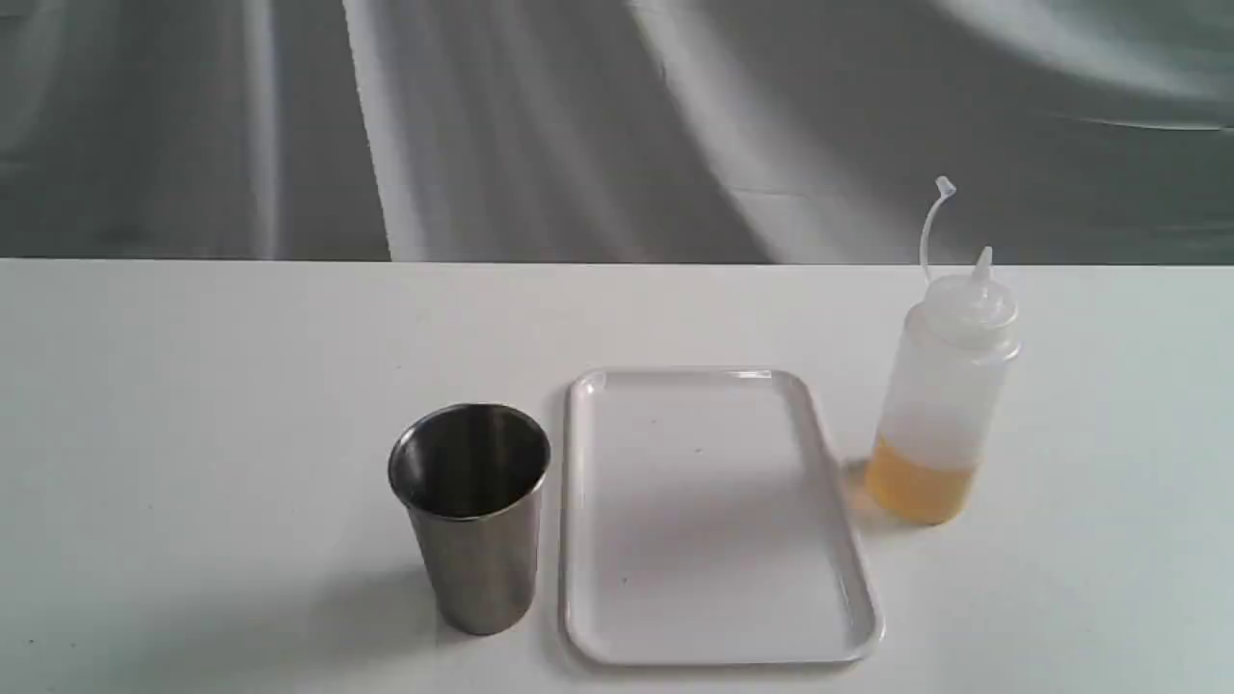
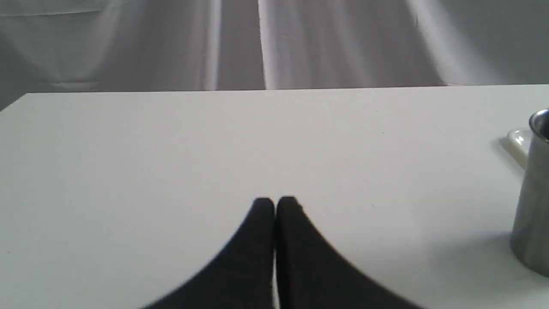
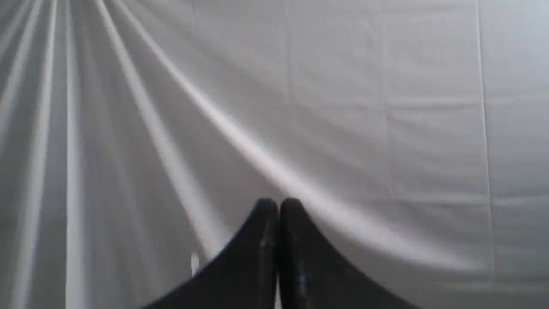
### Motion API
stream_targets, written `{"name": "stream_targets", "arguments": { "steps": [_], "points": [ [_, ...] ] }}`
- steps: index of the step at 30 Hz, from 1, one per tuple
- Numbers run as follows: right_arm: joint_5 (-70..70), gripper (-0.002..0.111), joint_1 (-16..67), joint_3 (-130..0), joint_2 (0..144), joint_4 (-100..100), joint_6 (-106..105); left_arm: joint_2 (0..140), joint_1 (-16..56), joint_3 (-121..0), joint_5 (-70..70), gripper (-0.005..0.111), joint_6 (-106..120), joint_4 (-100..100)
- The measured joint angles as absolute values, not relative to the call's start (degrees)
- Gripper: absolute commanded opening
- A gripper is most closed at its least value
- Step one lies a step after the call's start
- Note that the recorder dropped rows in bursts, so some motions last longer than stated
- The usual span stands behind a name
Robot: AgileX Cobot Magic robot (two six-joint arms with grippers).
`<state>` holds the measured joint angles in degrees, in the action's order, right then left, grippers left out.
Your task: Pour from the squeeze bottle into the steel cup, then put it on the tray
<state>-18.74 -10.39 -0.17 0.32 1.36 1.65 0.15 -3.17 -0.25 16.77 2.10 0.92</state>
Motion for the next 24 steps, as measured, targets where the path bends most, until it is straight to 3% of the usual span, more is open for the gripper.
{"name": "stream_targets", "arguments": {
  "steps": [7, 14, 24],
  "points": [
    [-36.7, 0.000, -10.4, -0.2, 0.2, 4.6, 13.0, 0.1, -3.2, -0.3, 16.8, 0.000, 2.1, 0.9],
    [-41.8, 0.000, -10.4, -0.2, 0.2, 1.8, 34.2, 0.1, -3.2, -0.3, 16.8, 0.000, 2.1, 0.9],
    [-38.2, 0.000, -10.4, -10.3, 0.1, -30.4, 57.1, 0.1, -3.2, -0.3, 16.8, 0.000, 2.1, 0.9]
  ]
}}
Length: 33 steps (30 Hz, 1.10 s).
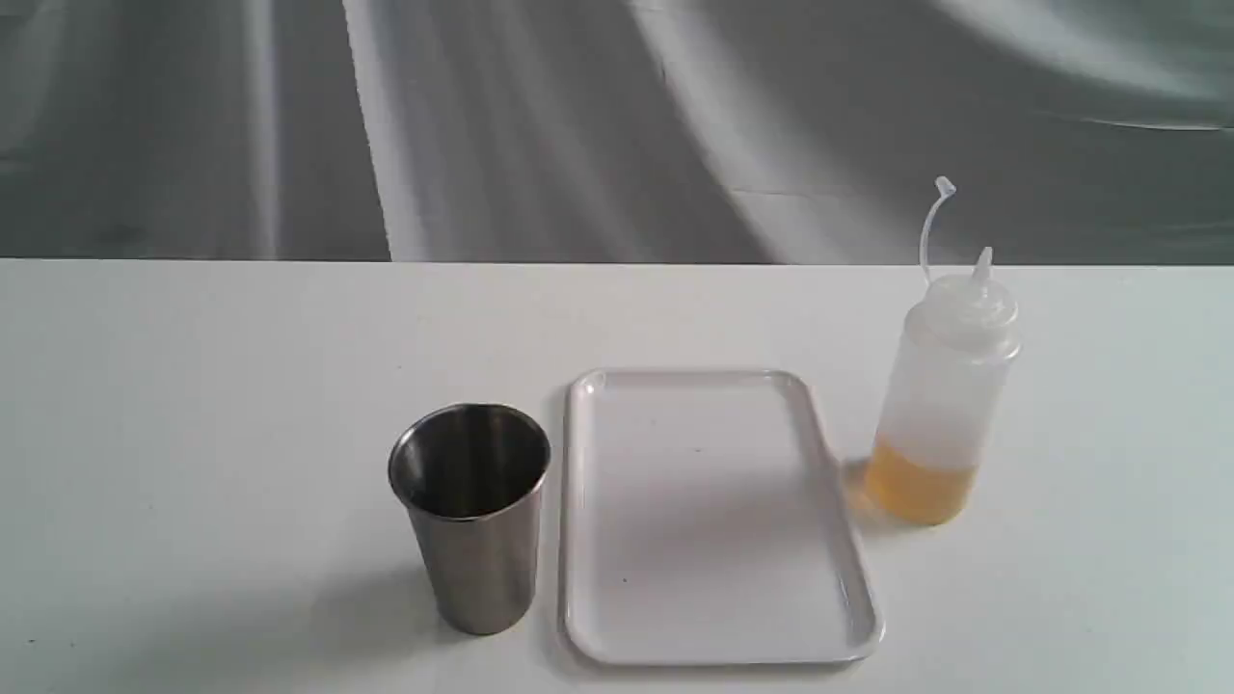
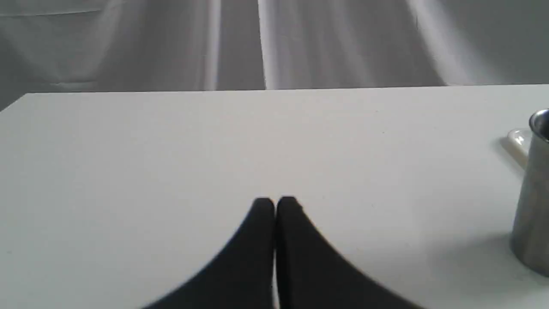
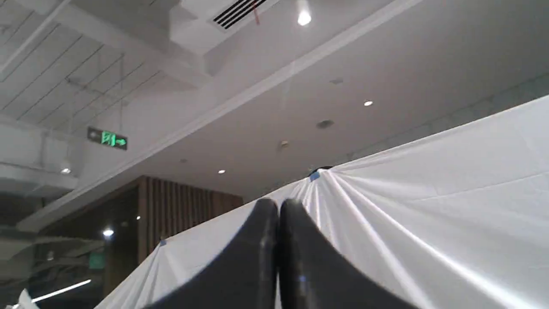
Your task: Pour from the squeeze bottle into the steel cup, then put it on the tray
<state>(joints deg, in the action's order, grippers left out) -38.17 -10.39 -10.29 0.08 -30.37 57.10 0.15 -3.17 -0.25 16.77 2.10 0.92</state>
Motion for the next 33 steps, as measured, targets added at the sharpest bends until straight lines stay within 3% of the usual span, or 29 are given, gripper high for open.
{"name": "stream_targets", "arguments": {
  "steps": [11, 21, 33],
  "points": [
    [-29.6, 0.000, -10.4, -30.2, 0.2, -52.4, 83.5, 0.1, -3.2, -0.3, 16.8, 0.000, 2.1, 0.9],
    [-29.3, 0.000, -10.4, -44.9, 11.7, -79.8, 115.9, 0.1, -3.2, -0.3, 16.8, 0.000, 2.1, 0.9],
    [-22.8, 0.000, -10.4, -49.7, 24.4, -84.4, 118.9, 0.1, -3.2, -0.3, 16.8, 0.000, 2.1, 0.9]
  ]
}}
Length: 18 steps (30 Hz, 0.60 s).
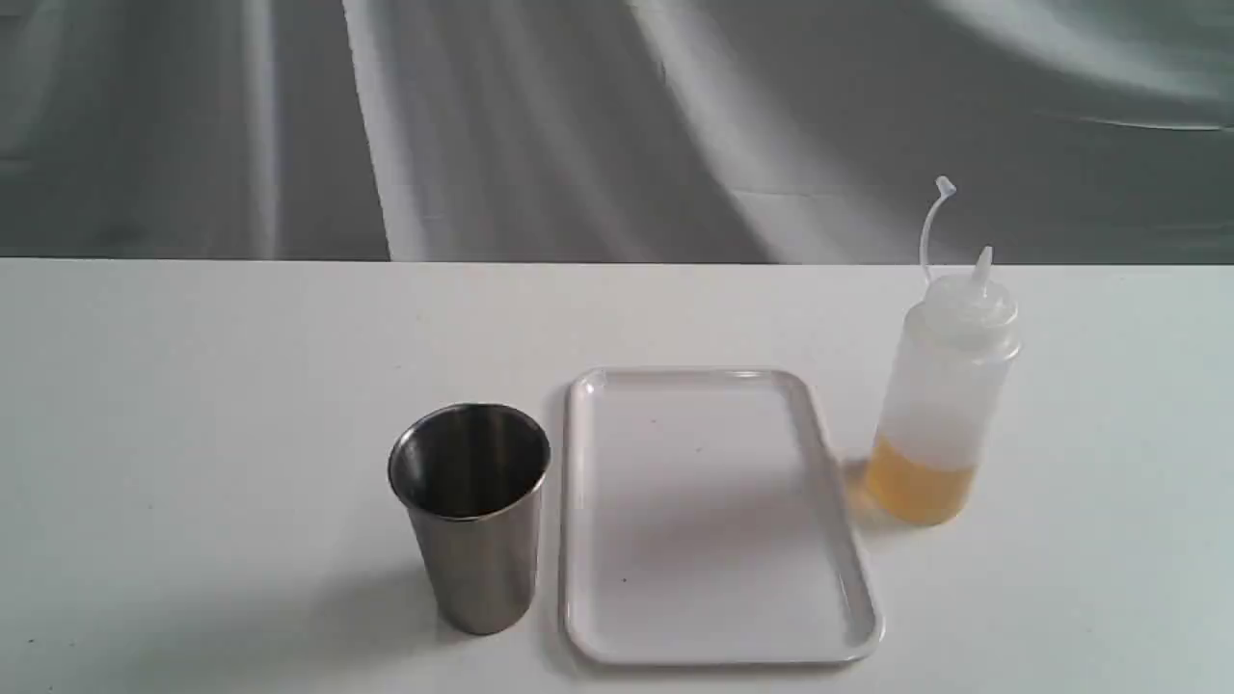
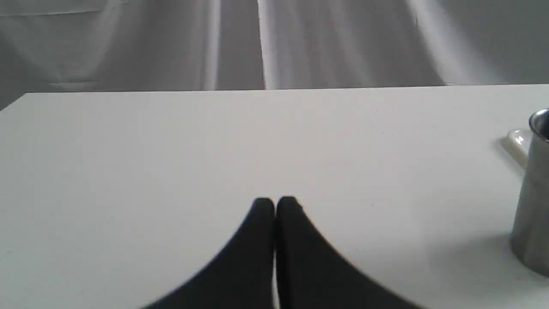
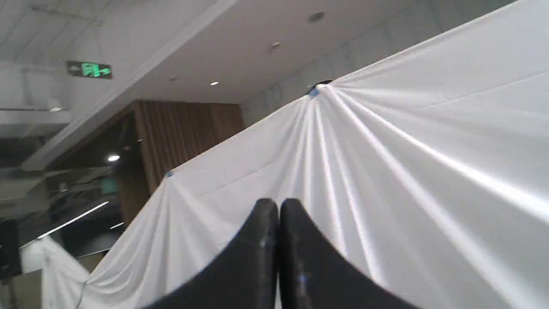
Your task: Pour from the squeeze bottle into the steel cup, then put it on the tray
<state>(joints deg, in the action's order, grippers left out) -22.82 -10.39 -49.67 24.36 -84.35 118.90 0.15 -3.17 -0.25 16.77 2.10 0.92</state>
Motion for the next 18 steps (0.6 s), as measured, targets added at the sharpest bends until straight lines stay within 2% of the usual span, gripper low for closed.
{"name": "stream_targets", "arguments": {
  "steps": [6, 18],
  "points": [
    [-17.0, 0.000, -10.4, -49.8, 30.1, -82.4, 116.8, 0.1, -3.2, -0.3, 16.8, 0.000, 2.1, 0.9],
    [-15.0, 0.000, -10.4, -55.2, 46.1, -82.2, 96.9, 0.1, -3.2, -0.3, 16.8, 0.000, 2.1, 0.9]
  ]
}}
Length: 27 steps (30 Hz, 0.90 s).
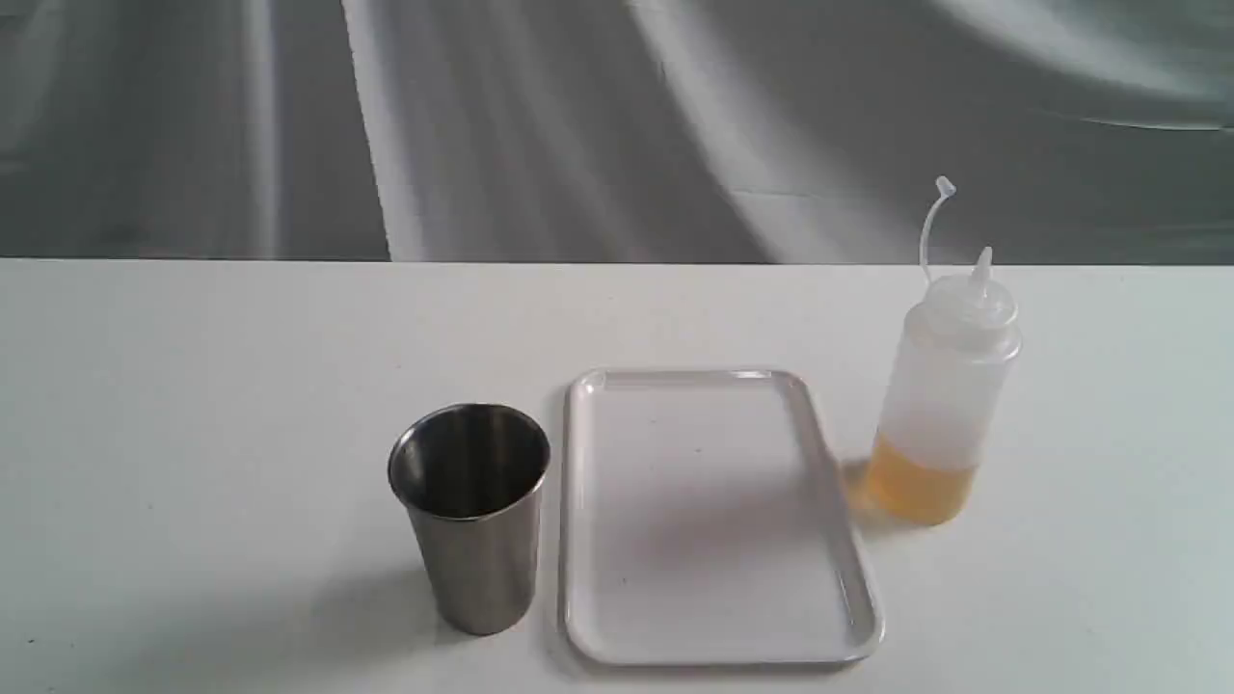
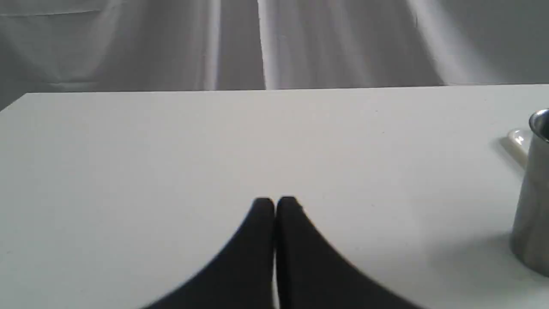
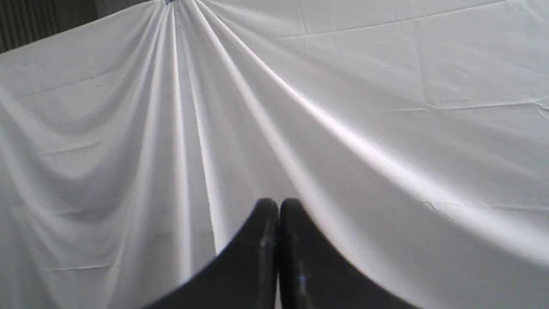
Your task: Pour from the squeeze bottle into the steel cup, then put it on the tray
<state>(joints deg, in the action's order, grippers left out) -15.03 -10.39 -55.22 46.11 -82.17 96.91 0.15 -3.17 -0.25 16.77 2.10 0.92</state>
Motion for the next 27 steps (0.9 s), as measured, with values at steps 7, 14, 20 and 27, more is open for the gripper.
{"name": "stream_targets", "arguments": {
  "steps": [7, 14, 20, 27],
  "points": [
    [-9.5, 0.000, -6.7, -60.4, 53.1, -87.9, 92.8, 0.1, -3.2, -0.3, 16.8, 0.000, 2.1, 0.9],
    [1.4, 0.000, -1.1, -61.0, 54.2, -97.7, 92.2, 0.1, -3.2, -0.3, 16.8, 0.000, 2.1, 0.9],
    [12.2, 0.000, 3.3, -61.0, 54.2, -96.1, 91.0, 0.1, -3.2, -0.3, 16.8, 0.000, 2.1, 0.9],
    [20.8, 0.000, 7.6, -61.0, 54.2, -87.9, 84.5, 0.1, -3.2, -0.3, 16.8, 0.000, 2.1, 0.9]
  ]
}}
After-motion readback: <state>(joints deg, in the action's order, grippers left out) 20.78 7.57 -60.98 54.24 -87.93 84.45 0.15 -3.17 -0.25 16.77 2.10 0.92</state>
